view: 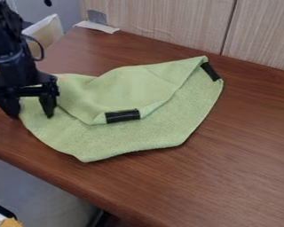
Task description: Fold the cloth from left to right
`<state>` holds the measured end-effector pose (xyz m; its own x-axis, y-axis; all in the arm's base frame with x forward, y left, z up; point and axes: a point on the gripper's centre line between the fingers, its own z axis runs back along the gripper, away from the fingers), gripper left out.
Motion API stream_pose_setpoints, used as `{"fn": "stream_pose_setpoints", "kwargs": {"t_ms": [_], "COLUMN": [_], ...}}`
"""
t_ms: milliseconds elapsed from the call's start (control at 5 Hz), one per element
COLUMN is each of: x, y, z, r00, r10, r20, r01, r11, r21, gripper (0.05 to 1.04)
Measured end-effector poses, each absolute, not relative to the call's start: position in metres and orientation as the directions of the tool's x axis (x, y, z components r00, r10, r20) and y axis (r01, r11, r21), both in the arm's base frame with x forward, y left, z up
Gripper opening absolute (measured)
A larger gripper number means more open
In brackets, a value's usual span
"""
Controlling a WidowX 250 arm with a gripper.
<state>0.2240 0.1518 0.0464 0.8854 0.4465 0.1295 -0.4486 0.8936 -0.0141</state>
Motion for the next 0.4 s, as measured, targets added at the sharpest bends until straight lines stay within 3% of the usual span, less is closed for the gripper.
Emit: {"fn": "stream_pose_setpoints", "kwargs": {"t_ms": [400], "x": [0.2237], "y": [0.156], "z": [0.0446], "r00": [0.882], "r10": [0.455], "r20": [0.126], "r01": [-0.458], "r11": [0.889], "r21": [-0.01], "gripper": [0.371]}}
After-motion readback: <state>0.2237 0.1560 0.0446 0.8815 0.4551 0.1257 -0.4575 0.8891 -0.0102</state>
